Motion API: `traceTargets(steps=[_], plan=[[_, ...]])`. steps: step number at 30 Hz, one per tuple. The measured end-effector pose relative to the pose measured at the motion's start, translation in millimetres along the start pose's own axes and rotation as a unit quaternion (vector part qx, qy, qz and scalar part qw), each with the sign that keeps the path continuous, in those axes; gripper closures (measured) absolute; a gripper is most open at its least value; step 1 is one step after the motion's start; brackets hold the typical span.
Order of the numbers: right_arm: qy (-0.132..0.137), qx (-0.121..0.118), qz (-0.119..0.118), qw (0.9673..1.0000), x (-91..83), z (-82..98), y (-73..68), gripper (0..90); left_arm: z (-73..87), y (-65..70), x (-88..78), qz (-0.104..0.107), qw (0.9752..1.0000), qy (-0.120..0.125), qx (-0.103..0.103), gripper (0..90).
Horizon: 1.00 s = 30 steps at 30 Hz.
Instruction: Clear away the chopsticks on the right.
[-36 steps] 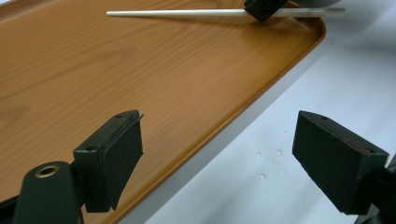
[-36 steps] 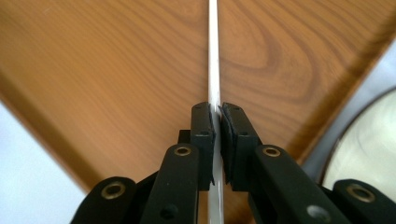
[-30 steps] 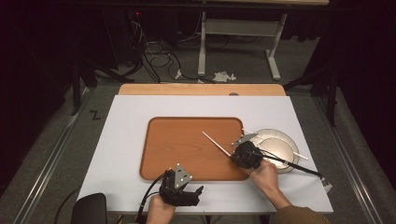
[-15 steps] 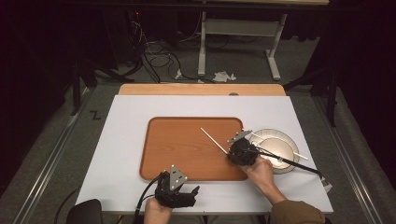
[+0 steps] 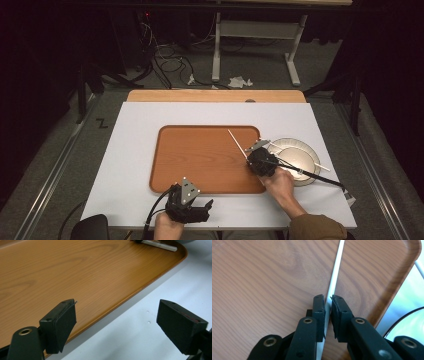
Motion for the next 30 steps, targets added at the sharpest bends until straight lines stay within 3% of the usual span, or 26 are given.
traceTargets(steps=[5,14,19,30], plan=[[0.004,0.002,-0.006,1.0000,-2.8,-0.1,-1.1,76.8,-0.4,-0.2,0.2,-0.001,1.0000,0.000,0.000,16.3],[0.045,-0.001,-0.050,0.9977,-22.6,-2.2,-5.1,68.3,-0.6,1.8,2.4,0.006,1.0000,-0.003,0.005,16.3],[0.053,-0.007,-0.065,0.9965,-27.6,-1.9,-6.2,66.2,-1.2,2.4,3.1,0.009,0.9999,-0.003,0.007,16.3],[0.075,-0.009,-0.060,0.9953,-47.3,3.2,-2.8,65.4,-7.4,5.7,10.1,0.025,0.9995,-0.001,0.021,16.3]])
Point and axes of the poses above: each handheld gripper's, and its own axes: x roughly forward along the jaws, z roughly out of its underside, y roughly to its right, the point moved 6 cm from there along x, roughly forward along the jaws, and after that the axes turned 10 degrees about x, right-handed, at the moved point
